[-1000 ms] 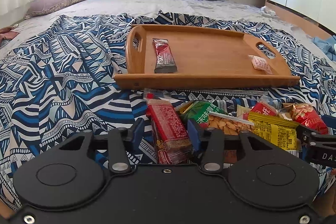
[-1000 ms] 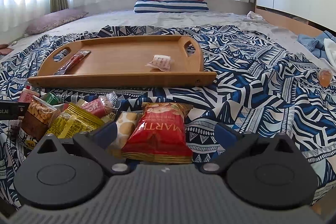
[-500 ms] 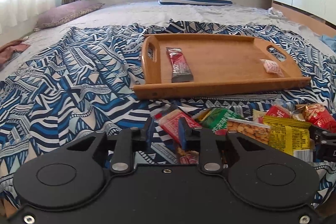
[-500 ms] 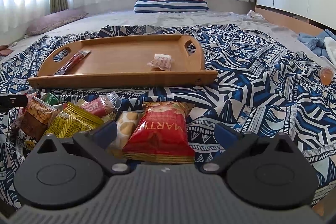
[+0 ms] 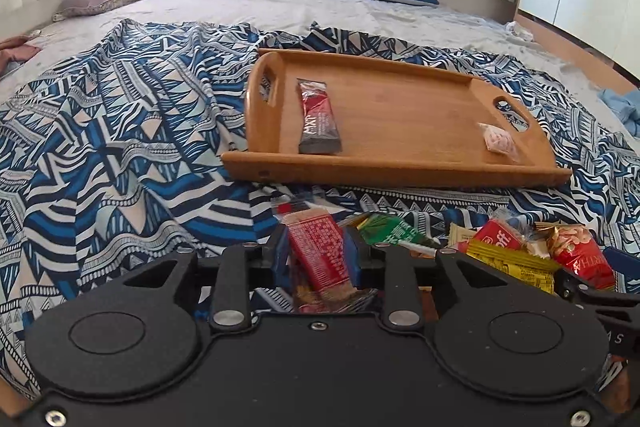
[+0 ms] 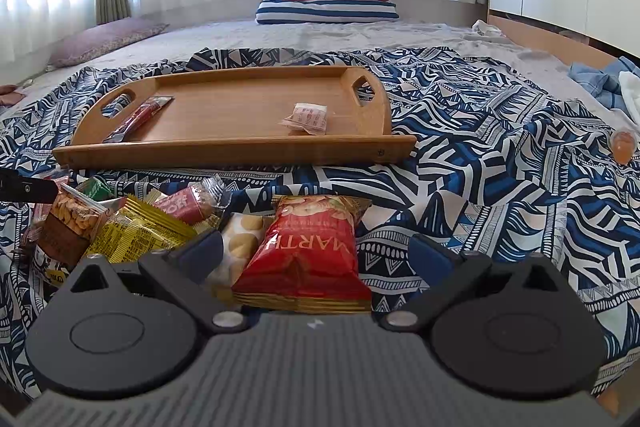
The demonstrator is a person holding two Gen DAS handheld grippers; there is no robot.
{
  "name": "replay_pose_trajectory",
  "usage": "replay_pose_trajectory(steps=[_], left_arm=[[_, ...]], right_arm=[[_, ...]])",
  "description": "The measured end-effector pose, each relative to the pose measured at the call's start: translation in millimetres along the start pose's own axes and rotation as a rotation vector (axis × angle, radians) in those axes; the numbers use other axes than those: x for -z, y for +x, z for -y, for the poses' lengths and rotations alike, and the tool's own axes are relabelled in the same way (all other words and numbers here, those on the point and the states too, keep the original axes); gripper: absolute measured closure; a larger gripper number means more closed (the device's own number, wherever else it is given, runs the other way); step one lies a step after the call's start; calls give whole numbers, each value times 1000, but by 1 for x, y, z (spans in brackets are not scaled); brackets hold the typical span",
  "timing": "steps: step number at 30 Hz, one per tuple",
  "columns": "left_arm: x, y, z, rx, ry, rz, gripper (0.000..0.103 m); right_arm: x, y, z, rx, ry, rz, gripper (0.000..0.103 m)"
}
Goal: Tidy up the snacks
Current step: 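Close the left gripper on the red biscuit pack and lift it, then grasp the red MARTH chip bag with the right gripper while the left gripper holds the biscuit pack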
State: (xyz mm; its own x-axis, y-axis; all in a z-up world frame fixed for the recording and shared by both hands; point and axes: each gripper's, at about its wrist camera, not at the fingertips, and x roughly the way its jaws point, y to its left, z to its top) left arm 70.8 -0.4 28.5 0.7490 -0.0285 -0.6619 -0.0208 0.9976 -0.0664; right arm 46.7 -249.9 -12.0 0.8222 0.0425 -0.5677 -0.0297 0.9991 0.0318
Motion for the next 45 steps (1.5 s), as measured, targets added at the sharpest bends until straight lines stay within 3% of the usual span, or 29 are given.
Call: replay_pose_trajectory(steps=[14,16,18,23,32,35,39,45], left_arm=[[7,12,22,-29,139,32,70],[10,6,19,-40,159,56,89],[12,1,16,-41,183,68,90],[14,-7,0,0,174,44,90],[17,-14,-15,-86,193,62,87],[16,-18,-20,-57,141,55,87],[18,-23,-18,-29,103,69,59],[21,-16,-21,-66,13,63,47]], right_arm=[[1,1,-2,6,4,2,0],[0,1,-3,5,1,2,0],[1,1,-3,3,-4,3,0],[1,2,-4,-1,1,2,0],[1,4,-6,0,1,0,0],[1,4,-6,1,0,0,0],[1,4,-6,3,-1,0,0],[1,4,-6,4,-4,0,0]])
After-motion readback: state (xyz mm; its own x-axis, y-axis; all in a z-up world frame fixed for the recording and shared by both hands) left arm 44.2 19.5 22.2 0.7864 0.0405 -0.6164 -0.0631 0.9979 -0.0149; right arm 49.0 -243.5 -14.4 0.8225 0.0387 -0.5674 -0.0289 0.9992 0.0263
